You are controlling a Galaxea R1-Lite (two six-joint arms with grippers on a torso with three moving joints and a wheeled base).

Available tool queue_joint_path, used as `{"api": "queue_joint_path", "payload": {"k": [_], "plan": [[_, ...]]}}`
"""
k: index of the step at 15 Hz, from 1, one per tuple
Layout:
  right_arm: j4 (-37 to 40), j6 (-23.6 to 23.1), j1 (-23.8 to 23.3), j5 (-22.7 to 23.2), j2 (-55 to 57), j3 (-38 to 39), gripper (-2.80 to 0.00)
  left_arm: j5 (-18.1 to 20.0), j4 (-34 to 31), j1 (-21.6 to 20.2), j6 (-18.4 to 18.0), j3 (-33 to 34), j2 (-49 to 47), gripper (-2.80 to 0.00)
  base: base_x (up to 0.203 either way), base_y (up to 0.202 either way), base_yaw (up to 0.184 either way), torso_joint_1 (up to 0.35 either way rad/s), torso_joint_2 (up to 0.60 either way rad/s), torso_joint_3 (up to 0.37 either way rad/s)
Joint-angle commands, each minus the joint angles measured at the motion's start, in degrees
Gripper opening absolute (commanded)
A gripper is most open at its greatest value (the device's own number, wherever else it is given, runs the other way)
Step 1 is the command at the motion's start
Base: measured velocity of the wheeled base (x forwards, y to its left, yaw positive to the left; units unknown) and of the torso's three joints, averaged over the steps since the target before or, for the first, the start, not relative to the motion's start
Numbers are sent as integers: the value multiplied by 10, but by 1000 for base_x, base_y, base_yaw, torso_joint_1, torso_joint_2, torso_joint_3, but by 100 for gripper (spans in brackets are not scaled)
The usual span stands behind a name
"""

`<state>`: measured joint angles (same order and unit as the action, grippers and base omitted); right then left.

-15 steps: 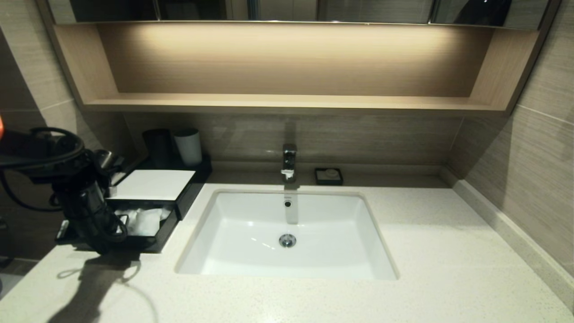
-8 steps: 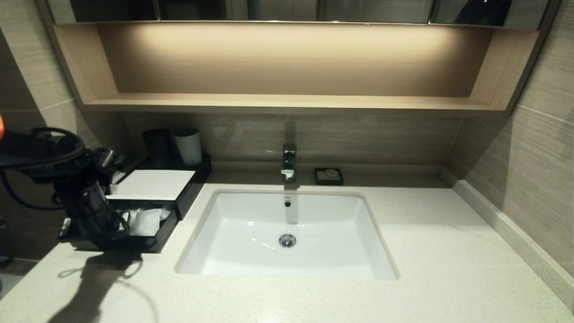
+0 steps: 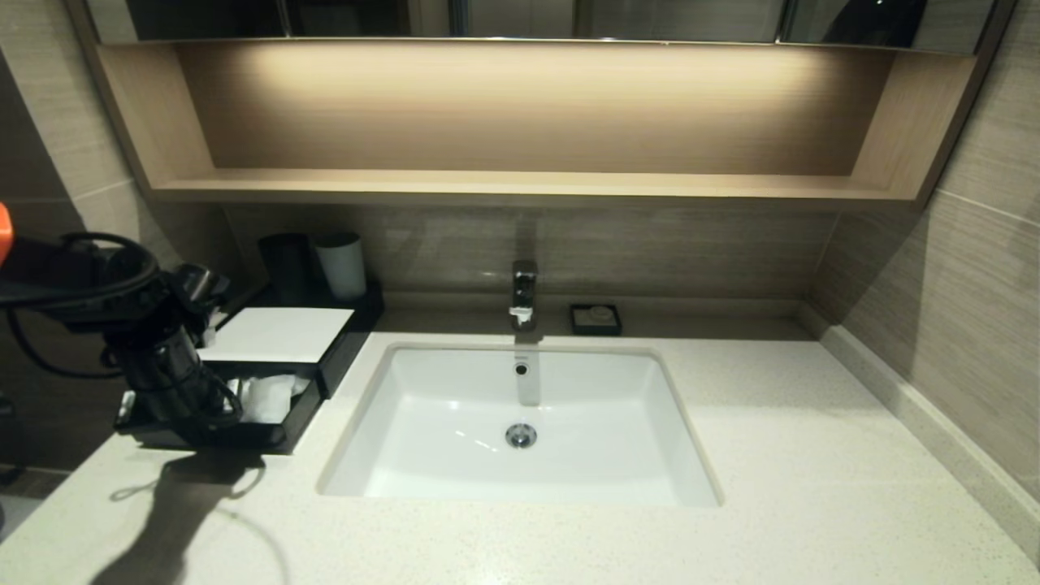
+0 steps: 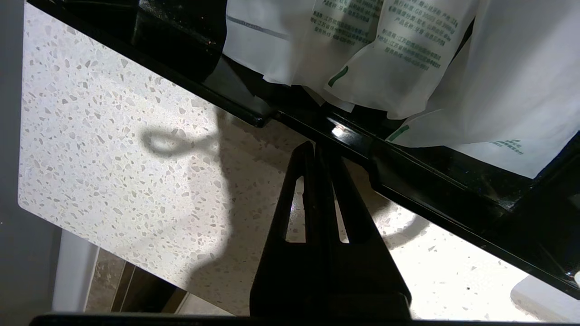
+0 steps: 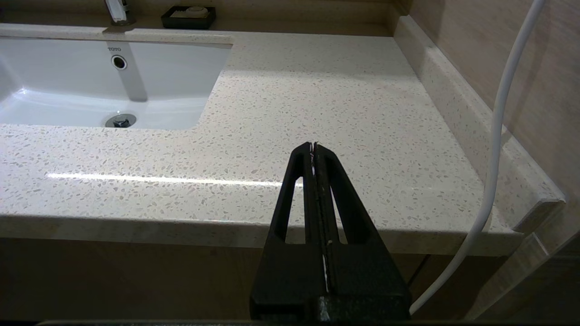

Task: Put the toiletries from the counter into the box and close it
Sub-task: Close the drawer

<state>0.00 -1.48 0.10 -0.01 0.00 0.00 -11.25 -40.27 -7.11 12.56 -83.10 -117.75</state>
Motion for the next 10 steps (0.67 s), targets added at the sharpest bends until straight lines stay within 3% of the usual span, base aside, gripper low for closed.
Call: {"api": "queue_joint_path", "payload": {"k": [1, 10], "plan": [[0, 0, 0, 0, -1, 1, -280, 0, -1, 1, 2, -3, 0, -280, 0, 0, 0, 0, 0, 0], [0, 0, 0, 0, -1, 1, -280, 0, 28, 14, 19, 3, -5, -280, 0, 0, 0, 0, 0, 0]]}}
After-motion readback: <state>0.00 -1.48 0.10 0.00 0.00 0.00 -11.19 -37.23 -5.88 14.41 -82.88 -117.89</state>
